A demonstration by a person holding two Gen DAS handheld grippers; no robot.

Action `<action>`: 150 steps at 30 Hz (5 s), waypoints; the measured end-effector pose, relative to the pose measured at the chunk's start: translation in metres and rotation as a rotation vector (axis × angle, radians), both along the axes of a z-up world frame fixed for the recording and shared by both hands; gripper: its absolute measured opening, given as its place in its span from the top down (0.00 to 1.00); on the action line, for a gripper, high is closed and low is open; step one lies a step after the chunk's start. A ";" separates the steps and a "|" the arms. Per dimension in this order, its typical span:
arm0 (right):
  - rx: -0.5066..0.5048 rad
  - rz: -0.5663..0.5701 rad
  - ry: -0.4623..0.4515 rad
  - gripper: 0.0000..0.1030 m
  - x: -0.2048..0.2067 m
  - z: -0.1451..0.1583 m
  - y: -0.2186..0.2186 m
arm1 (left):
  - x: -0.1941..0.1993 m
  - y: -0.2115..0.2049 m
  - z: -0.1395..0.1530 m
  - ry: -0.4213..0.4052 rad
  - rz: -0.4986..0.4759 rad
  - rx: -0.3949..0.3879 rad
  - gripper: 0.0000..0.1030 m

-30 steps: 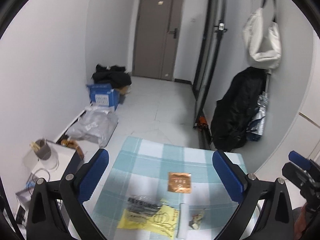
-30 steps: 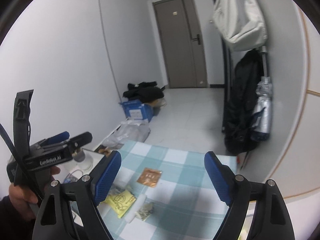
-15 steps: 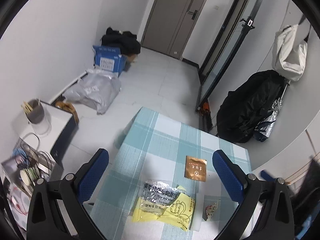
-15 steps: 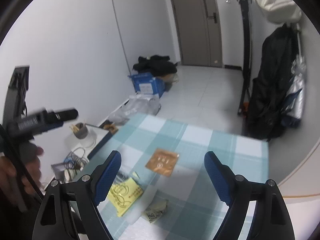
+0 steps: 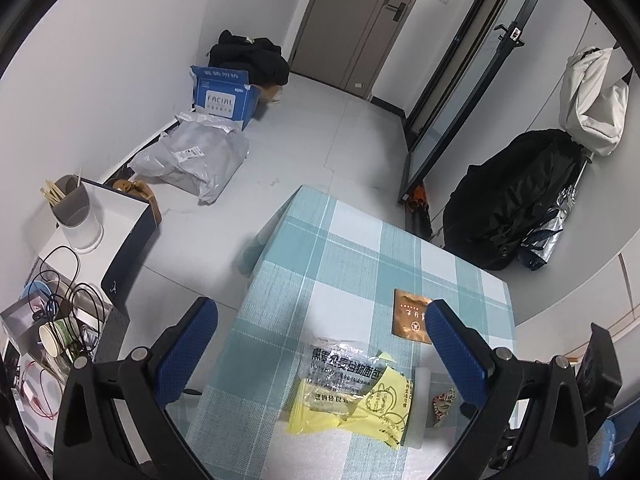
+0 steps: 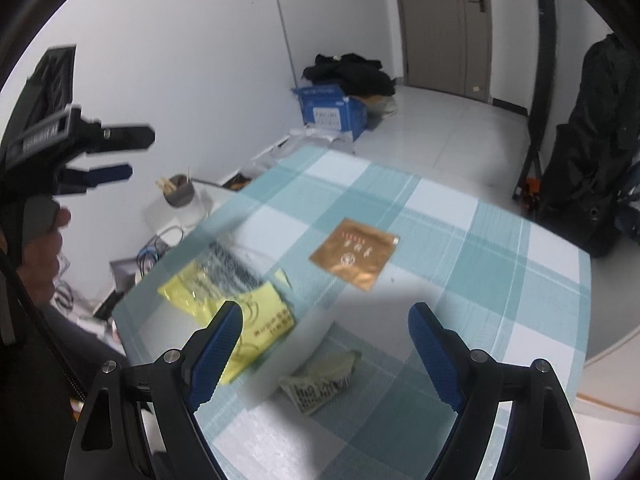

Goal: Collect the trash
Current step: 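Grasp the small printed wrapper with the right tool, then grasp the yellow bread bag with the left tool while the right tool holds the wrapper, then carry the bread bag and wrapper in both tools over the grey bin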

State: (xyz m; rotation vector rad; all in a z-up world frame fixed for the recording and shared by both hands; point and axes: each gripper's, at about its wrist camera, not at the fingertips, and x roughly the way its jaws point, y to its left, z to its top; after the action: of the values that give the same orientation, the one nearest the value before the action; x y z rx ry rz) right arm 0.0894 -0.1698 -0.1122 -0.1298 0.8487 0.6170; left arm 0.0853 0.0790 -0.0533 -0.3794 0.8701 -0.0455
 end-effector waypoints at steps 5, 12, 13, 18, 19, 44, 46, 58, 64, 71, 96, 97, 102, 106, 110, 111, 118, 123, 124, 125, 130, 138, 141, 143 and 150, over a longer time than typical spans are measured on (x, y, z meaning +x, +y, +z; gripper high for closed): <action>-0.026 0.032 0.022 0.17 -0.006 -0.009 -0.001 | 0.000 -0.001 -0.004 0.011 -0.014 0.004 0.01; -0.090 0.074 0.042 0.19 -0.012 -0.026 0.006 | -0.001 0.003 -0.005 0.015 0.002 0.006 0.01; -0.094 0.073 0.049 0.20 -0.012 -0.028 0.007 | -0.001 0.003 -0.006 0.014 0.005 0.010 0.01; -0.092 0.058 0.073 0.30 -0.007 -0.037 0.002 | 0.000 0.006 -0.007 0.013 0.013 0.020 0.01; -0.089 0.055 0.079 0.32 -0.006 -0.038 0.001 | 0.000 0.007 -0.007 0.014 0.016 0.020 0.01; -0.139 0.043 0.104 0.62 -0.011 -0.042 0.009 | 0.003 0.013 -0.023 0.072 0.011 0.024 0.01; -0.130 0.025 0.104 0.63 -0.013 -0.038 0.005 | 0.003 0.010 -0.026 0.083 -0.008 0.008 0.01; -0.091 0.000 0.078 0.63 -0.036 -0.021 -0.014 | 0.000 -0.029 -0.062 0.231 -0.222 0.047 0.01; -0.054 -0.024 0.058 0.63 -0.040 -0.011 -0.026 | 0.003 -0.055 -0.070 0.254 -0.308 0.087 0.01; -0.028 -0.038 0.048 0.63 -0.043 -0.005 -0.040 | 0.006 -0.074 -0.086 0.291 -0.339 0.209 0.01; 0.016 -0.078 0.040 0.63 -0.041 0.005 -0.066 | 0.005 -0.077 -0.085 0.243 -0.262 0.344 0.98; 0.018 -0.081 0.041 0.63 -0.041 0.005 -0.066 | 0.005 -0.076 -0.084 0.243 -0.262 0.334 0.98; 0.018 -0.091 0.043 0.63 -0.040 0.005 -0.066 | 0.002 -0.067 -0.074 0.224 -0.236 0.297 0.99; 0.018 -0.097 0.044 0.63 -0.038 0.006 -0.065 | -0.002 -0.059 -0.061 0.188 -0.212 0.267 0.99; 0.020 -0.101 0.046 0.63 -0.037 0.006 -0.062 | -0.006 -0.053 -0.050 0.154 -0.196 0.231 0.99; 0.020 -0.103 0.046 0.63 -0.037 0.006 -0.062 | -0.007 -0.053 -0.047 0.144 -0.196 0.226 0.99; 0.056 -0.123 0.036 0.63 -0.037 0.016 -0.060 | -0.015 -0.052 -0.027 0.087 -0.185 0.197 0.99; 0.102 -0.139 0.014 0.63 -0.042 0.031 -0.059 | -0.019 -0.046 -0.011 0.042 -0.171 0.137 1.00; 0.111 -0.142 0.006 0.63 -0.043 0.035 -0.060 | -0.019 -0.046 -0.008 0.031 -0.169 0.131 1.00; 0.112 -0.145 -0.001 0.63 -0.044 0.038 -0.059 | -0.020 -0.046 -0.005 0.022 -0.168 0.129 1.00; 0.139 -0.159 -0.050 0.63 -0.052 0.060 -0.060 | -0.027 -0.047 0.011 -0.028 -0.164 0.101 1.00; 0.154 -0.163 -0.137 0.63 -0.069 0.096 -0.065 | -0.037 -0.061 0.039 -0.114 -0.185 0.056 1.00; 0.161 -0.181 -0.170 0.63 -0.073 0.111 -0.073 | -0.039 -0.067 0.049 -0.139 -0.197 0.032 1.00; 0.168 -0.191 -0.202 0.63 -0.077 0.123 -0.081 | -0.039 -0.073 0.056 -0.157 -0.207 0.021 1.00; 0.180 -0.241 -0.307 0.63 -0.088 0.172 -0.121 | -0.036 -0.107 0.079 -0.208 -0.260 -0.015 1.00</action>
State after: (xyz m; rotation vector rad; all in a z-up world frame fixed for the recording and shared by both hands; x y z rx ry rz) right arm 0.0011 -0.2907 0.0597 0.0411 0.4996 0.4294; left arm 0.0496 -0.0283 0.0255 -0.2677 0.7092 -0.3268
